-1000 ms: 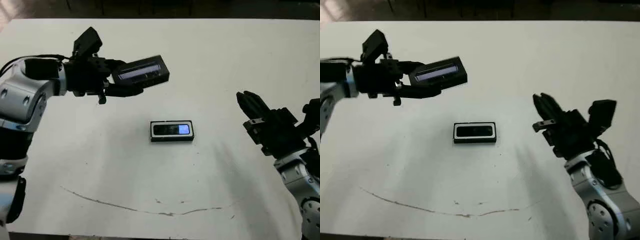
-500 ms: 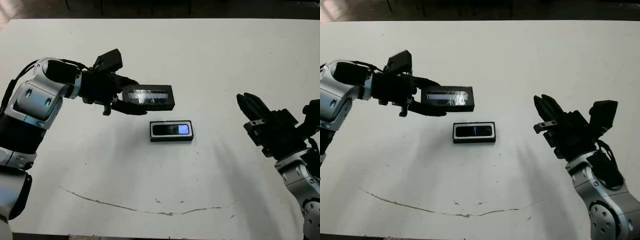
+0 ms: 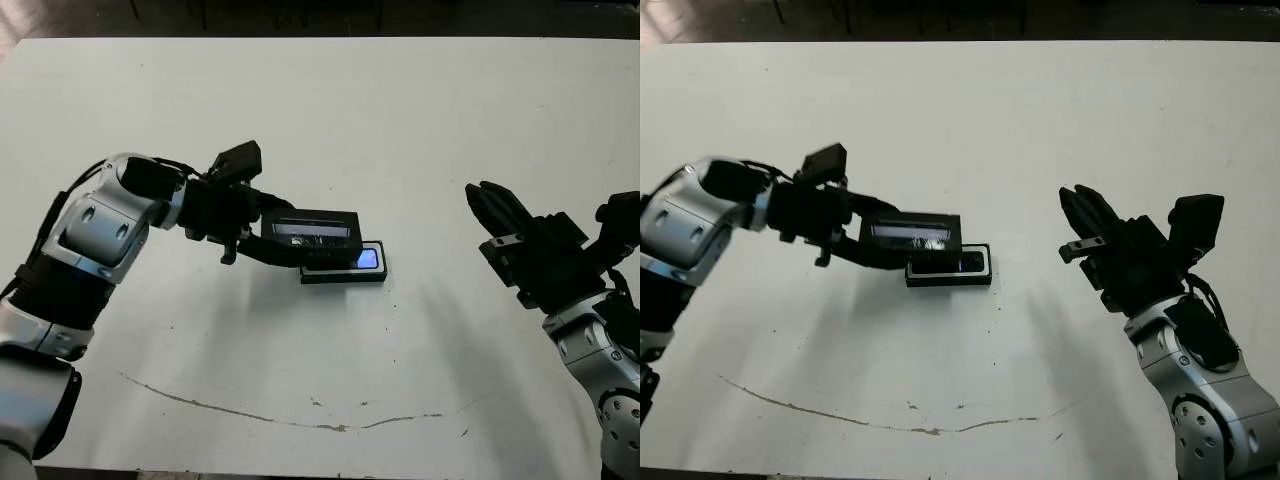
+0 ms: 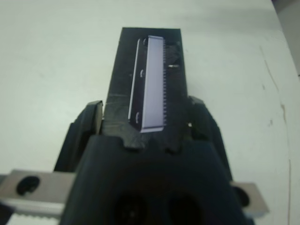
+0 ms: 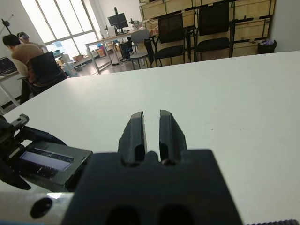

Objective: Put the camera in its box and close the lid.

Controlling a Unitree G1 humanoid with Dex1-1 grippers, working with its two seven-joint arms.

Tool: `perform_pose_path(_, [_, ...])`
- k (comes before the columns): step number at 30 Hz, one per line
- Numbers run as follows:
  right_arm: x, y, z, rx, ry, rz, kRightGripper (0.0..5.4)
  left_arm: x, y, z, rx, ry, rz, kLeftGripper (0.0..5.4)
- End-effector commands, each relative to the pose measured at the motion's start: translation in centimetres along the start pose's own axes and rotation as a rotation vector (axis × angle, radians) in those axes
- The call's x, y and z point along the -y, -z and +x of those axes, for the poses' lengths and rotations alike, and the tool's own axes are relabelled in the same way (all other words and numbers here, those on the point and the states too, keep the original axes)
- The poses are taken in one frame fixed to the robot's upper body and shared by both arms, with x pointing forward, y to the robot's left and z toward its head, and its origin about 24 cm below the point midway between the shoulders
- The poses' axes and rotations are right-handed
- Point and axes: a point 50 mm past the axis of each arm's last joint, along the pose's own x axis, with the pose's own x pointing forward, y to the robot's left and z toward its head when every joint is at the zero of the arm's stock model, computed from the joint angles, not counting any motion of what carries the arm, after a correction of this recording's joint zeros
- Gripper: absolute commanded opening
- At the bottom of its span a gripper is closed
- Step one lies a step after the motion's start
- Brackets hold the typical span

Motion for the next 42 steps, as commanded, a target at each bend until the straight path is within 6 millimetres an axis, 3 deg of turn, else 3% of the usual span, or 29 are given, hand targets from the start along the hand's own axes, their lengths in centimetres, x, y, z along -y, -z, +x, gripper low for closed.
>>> perform_pose_path(1, [0.2, 0.4, 0.0, -0.036, 0.009, 0.001, 0.00, 0.6, 1.4, 0.7, -0.014, -0.005, -0.028, 2.08])
perform_pose_path(27, [0.2, 0.8, 0.1, -0.046, -0.035, 0.015, 0.00, -0.4, 4.0, 1.7, 0.071, -0.045, -0.137, 2.08])
perform_pose_path(42, [0.3, 0.6, 0.0, -0.044, -0.031, 0.010, 0.00, -0.3, 4.9, 2.2, 0.033, 0.090, -0.211, 2.08])
